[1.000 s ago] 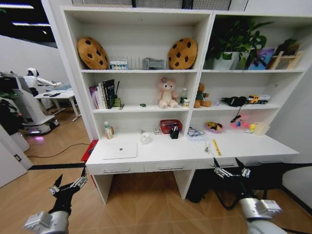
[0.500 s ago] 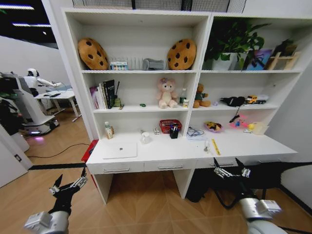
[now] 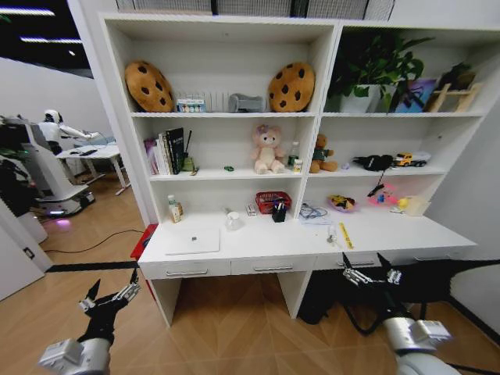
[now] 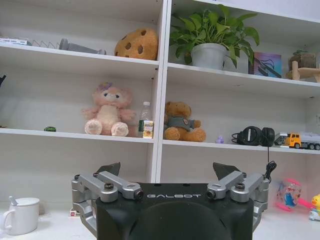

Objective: Organize the objects on the table.

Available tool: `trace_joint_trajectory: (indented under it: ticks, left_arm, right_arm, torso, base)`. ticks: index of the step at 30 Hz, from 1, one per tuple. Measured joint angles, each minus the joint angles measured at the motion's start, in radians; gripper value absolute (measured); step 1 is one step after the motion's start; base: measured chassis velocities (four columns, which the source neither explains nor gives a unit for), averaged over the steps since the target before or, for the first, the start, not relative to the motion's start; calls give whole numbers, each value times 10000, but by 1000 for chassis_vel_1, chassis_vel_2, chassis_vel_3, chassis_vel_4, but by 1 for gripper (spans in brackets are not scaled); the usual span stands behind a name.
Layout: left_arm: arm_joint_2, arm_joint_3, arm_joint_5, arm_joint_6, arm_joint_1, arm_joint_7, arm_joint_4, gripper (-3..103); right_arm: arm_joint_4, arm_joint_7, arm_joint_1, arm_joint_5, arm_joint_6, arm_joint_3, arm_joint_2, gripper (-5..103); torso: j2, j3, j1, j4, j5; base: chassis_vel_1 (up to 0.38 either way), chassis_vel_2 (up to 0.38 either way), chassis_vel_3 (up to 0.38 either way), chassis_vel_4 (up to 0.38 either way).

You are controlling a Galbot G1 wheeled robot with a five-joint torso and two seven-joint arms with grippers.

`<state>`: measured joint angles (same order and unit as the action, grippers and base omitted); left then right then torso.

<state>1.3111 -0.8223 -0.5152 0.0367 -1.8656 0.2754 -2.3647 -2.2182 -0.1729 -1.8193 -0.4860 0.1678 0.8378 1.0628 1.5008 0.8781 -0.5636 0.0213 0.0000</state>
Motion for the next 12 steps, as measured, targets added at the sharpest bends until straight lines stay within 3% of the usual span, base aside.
trace_joint_trajectory:
  ticks: [12]
  left_arm:
    - [0, 0, 0, 1, 0, 0, 0, 100]
  right_arm:
    - [0, 0, 0, 0, 0, 0, 0, 100]
  torso:
    - [1, 0, 0, -2, 0]
  base:
    - [0, 0, 0, 0]
